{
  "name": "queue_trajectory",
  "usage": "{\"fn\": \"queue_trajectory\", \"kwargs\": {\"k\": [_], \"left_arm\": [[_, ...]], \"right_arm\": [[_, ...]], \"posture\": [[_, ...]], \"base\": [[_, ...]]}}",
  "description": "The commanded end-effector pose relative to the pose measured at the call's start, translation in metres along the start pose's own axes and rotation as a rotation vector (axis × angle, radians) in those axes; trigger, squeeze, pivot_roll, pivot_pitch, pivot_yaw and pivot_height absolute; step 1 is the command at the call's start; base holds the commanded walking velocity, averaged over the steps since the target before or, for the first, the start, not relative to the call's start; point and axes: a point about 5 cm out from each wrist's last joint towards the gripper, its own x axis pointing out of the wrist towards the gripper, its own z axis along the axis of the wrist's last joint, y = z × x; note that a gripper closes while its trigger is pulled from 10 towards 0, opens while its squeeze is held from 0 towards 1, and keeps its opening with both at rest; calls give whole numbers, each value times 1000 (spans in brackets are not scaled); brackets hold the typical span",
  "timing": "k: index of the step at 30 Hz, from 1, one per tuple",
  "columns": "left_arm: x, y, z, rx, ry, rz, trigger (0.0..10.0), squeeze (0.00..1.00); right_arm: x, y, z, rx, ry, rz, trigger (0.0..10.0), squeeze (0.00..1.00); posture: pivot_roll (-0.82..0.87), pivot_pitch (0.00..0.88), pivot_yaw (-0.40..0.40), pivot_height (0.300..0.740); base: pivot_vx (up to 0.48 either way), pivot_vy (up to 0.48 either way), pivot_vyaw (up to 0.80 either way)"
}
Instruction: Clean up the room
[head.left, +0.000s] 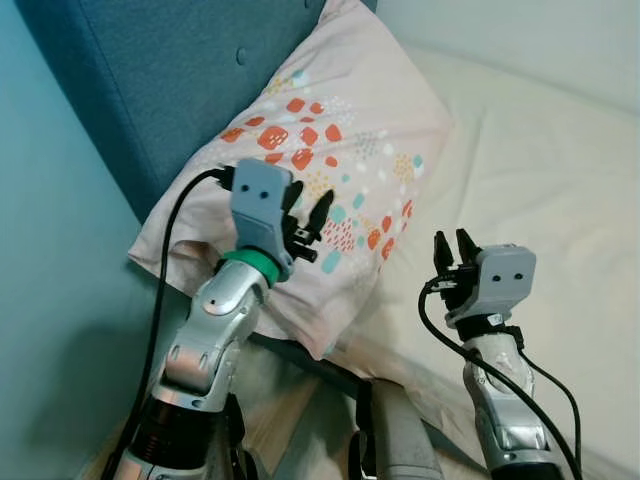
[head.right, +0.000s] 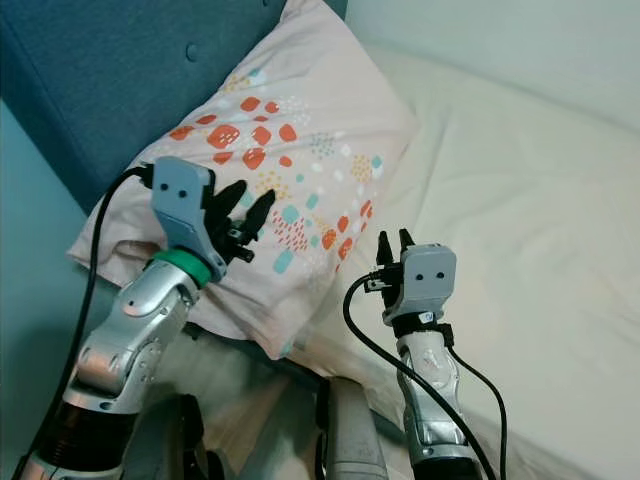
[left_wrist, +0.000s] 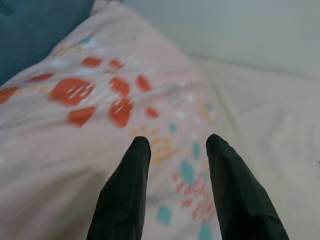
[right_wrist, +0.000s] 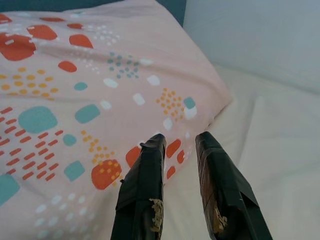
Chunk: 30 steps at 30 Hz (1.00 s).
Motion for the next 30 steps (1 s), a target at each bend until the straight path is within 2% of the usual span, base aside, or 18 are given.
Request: {"fn": "queue_trajectory", "kwargs": {"k": [1,18,24,30], "left_arm": [[-1,2,-11,14,35,26,10000,0],[2,4,-27,74,41,77,10000,0],[2,4,-30,65,41,94,10000,0],[4,5,-32,66,50,119,10000,0]], "right_arm": [[-3,0,-5,3,14,-9,10000,0],[-5,-3,-12,-14,41,6,10000,0],[-6,-4,-13,-12,45,5,10000,0],[-4,-5,-17,-18,78,-31,10000,0]], "posture": [[-66,137,18,645],[-69,136,8,715],[-69,141,7,740],[-67,146,4,740]], "base": [[0,0,0],[0,0,0],[0,0,0],[0,0,0]]}}
